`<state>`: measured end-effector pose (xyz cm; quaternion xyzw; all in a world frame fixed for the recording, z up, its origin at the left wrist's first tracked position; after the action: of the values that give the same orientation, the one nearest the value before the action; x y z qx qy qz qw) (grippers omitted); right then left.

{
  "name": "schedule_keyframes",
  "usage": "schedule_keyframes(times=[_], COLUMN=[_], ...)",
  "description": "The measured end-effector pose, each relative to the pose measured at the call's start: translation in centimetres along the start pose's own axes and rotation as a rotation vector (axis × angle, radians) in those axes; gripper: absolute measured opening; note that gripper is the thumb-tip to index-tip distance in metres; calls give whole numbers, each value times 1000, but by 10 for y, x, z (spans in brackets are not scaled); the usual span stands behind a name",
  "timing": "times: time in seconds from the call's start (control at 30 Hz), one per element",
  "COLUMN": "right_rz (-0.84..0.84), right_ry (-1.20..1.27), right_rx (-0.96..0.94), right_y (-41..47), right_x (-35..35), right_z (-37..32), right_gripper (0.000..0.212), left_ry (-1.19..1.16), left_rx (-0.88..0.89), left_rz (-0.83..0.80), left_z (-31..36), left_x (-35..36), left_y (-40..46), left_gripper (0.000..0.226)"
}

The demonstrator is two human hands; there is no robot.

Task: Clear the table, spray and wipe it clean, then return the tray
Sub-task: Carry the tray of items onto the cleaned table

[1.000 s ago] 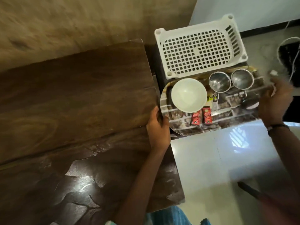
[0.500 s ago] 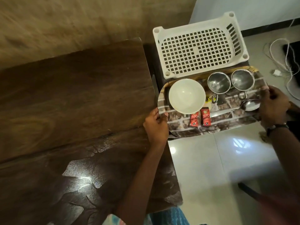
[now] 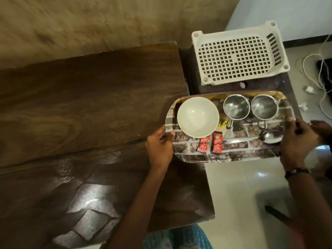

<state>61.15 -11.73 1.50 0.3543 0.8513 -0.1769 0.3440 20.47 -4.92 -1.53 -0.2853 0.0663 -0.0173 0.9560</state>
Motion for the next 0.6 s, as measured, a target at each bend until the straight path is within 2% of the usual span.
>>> schedule_keyframes(times=[0.3, 0.6], right_rz=[-21, -55], right_ry=[59, 187], right_rx=[16, 29], right_y=[-121, -281], right_x=[79, 210], right_z=[-74, -191], right_gripper=[34, 32], left_ry=[-32, -192], left_rx=[10, -5], left_rz=[207, 476], left_z=[-38, -64], left_x=[-177, -407], left_y=[-20, -43], left_gripper=[36, 25])
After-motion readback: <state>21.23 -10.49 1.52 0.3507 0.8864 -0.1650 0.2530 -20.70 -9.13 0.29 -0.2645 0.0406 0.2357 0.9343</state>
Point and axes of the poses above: each hand's wrist, its own y-axis towards the middle knuckle, its own x-axis out of the palm, z = x × y, the point moved 9 cm from there along y, towards the middle knuckle, and after that the axes turned 10 degrees about -z, right-handed, at the moved point
